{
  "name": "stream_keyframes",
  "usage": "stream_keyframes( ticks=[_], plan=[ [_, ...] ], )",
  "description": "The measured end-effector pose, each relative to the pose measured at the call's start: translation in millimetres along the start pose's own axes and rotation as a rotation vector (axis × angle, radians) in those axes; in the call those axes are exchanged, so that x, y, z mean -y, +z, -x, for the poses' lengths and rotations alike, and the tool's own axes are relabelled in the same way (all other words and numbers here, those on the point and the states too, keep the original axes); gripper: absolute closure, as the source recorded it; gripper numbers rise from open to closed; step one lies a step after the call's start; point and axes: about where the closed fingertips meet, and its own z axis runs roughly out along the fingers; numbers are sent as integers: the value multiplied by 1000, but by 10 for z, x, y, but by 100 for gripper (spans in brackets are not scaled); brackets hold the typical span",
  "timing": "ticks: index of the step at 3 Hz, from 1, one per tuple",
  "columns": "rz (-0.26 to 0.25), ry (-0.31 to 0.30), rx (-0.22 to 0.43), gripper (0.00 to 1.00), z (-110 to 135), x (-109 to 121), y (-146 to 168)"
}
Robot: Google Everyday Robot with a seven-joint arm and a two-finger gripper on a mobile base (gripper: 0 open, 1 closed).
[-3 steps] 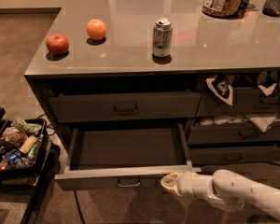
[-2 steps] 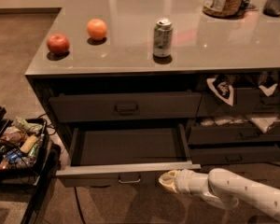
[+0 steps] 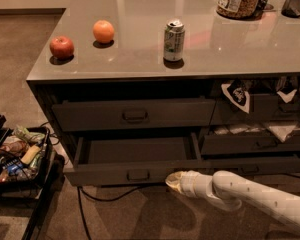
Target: Close middle drawer
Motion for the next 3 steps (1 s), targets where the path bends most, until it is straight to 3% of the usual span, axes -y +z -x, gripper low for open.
stream_keyframes(
  ticks=[3],
  plan=[
    [-89, -22, -2, 100, 77, 486, 217]
  ],
)
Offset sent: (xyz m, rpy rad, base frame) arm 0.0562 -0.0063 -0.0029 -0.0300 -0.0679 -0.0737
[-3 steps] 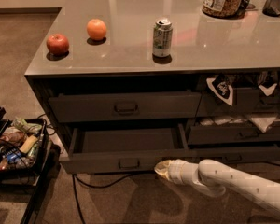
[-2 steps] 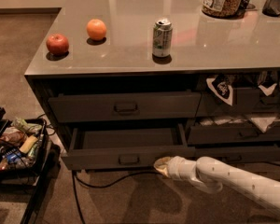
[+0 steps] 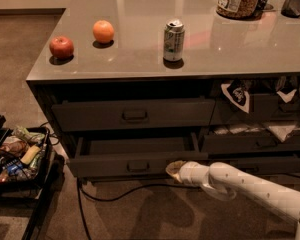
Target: Close middle drawer
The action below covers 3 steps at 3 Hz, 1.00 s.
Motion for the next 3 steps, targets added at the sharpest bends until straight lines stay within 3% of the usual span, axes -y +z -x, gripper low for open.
stream_keyframes(
  ticks=[1, 3],
  plan=[
    [-33, -17, -1, 100, 82, 221, -12],
    [-47, -55, 13, 100, 313, 449, 54]
  ],
)
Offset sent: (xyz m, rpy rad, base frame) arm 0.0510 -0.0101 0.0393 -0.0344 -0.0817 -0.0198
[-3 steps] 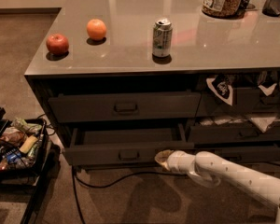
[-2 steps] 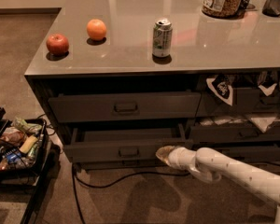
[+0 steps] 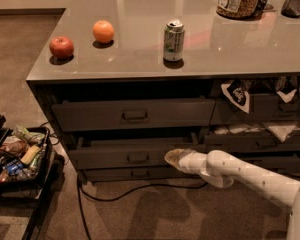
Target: Close middle drawer
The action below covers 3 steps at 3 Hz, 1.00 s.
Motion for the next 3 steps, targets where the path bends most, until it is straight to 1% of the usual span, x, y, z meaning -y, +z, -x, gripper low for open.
stream_keyframes(
  ticks=[1, 2, 3],
  plan=[
    [29, 7, -13, 100, -46, 44, 206],
    [85, -9, -1, 100, -81, 43, 431],
    [93, -12, 8, 100, -54, 58, 448]
  ],
)
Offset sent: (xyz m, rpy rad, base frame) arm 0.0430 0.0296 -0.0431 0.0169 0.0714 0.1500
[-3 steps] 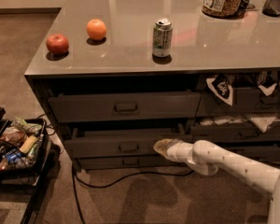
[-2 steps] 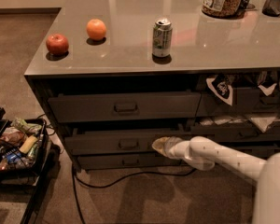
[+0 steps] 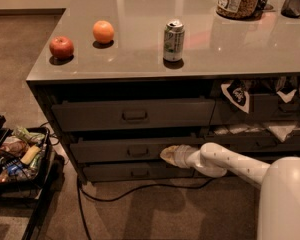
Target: Close middle drawer
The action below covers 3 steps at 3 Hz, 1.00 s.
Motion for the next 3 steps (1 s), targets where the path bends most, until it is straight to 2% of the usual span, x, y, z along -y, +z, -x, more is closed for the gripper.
stream_keyframes(
  ticks=[1, 2, 3],
  plan=[
    [-3, 12, 16, 100, -15, -23, 64],
    [-1, 1, 40, 100, 9, 27, 270],
    [-1, 1, 40, 100, 9, 27, 270]
  ],
)
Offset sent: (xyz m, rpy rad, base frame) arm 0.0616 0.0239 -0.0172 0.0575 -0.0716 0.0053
